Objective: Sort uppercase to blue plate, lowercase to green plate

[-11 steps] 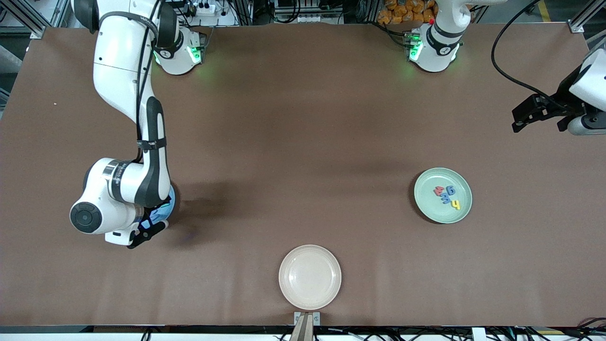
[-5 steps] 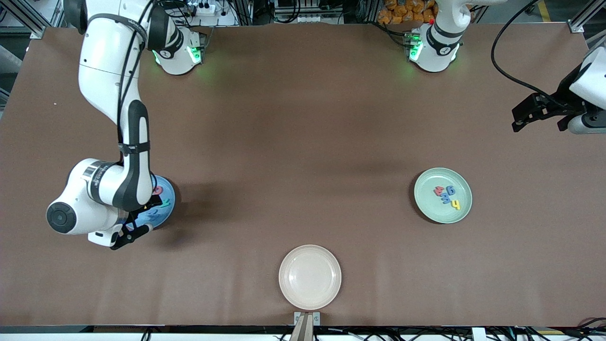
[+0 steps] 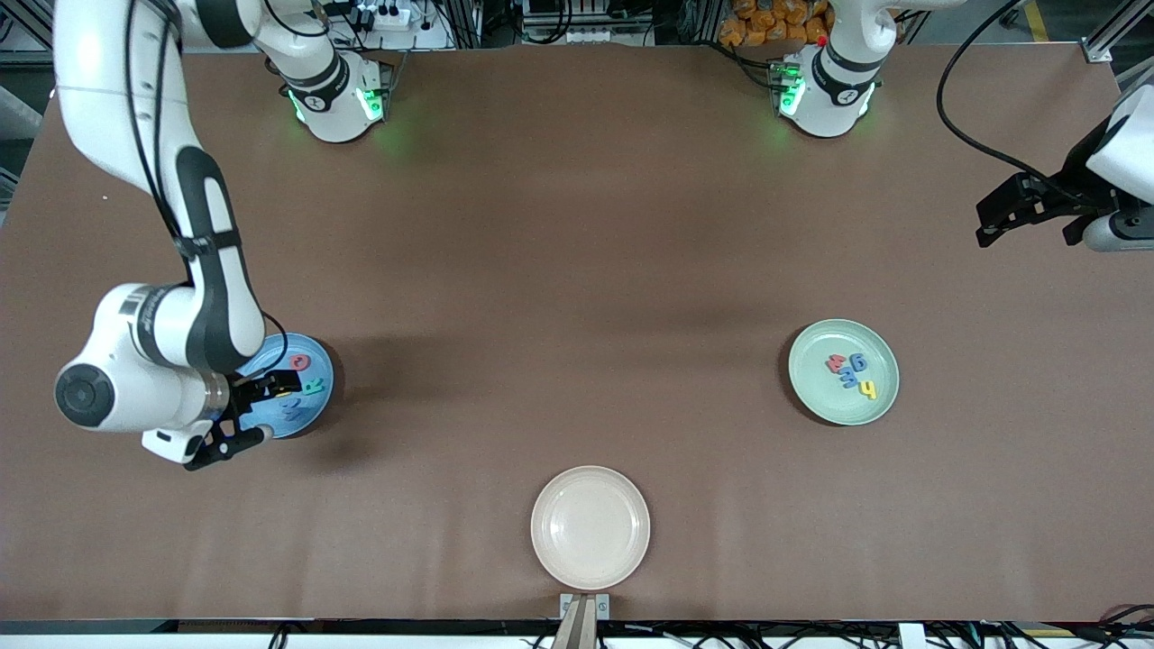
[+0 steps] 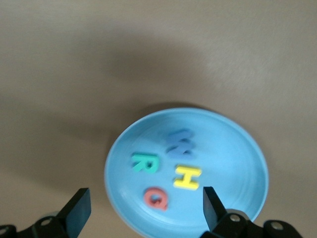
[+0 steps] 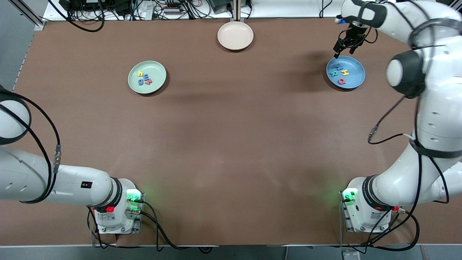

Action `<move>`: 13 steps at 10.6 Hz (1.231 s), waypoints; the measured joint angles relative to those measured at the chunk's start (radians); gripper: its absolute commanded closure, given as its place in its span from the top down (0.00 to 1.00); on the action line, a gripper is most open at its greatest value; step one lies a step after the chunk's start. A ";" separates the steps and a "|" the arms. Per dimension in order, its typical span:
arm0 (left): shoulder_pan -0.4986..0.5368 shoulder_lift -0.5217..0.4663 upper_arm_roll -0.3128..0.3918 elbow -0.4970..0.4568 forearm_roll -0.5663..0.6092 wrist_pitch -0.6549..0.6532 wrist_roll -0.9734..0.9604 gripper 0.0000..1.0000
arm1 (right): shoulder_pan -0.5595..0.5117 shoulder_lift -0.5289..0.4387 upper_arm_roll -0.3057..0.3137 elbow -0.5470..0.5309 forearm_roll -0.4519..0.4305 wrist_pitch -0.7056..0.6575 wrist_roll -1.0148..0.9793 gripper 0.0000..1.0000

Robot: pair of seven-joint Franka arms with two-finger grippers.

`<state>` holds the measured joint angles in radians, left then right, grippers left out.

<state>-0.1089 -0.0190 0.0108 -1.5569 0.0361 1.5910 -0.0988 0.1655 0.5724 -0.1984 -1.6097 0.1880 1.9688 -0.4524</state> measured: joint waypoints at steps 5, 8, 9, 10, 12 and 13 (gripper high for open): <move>0.000 -0.002 -0.002 0.007 0.000 -0.009 0.000 1.00 | -0.033 -0.310 0.044 -0.306 -0.101 0.040 0.059 1.00; -0.001 -0.002 -0.004 0.007 -0.003 -0.010 0.000 1.00 | -0.077 -0.396 0.077 -0.246 -0.110 0.045 0.059 1.00; -0.001 -0.002 -0.005 0.007 -0.003 -0.010 0.000 1.00 | -0.077 -0.411 0.080 -0.192 -0.110 0.017 0.060 1.00; -0.001 -0.002 -0.005 0.007 -0.003 -0.011 0.000 1.00 | -0.077 -0.417 0.082 -0.132 -0.110 -0.045 0.065 1.00; -0.001 -0.001 -0.005 0.007 -0.003 -0.012 0.000 1.00 | -0.081 -0.424 0.082 -0.031 -0.111 -0.158 0.096 1.00; -0.001 -0.001 -0.005 0.007 -0.003 -0.012 0.000 1.00 | -0.087 -0.429 0.083 0.014 -0.112 -0.185 0.117 1.00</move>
<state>-0.1102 -0.0204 0.0057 -1.5500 0.0336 1.5789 -0.0988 0.0787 0.1432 -0.1156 -1.5953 0.0765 1.7837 -0.3354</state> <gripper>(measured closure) 0.000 0.000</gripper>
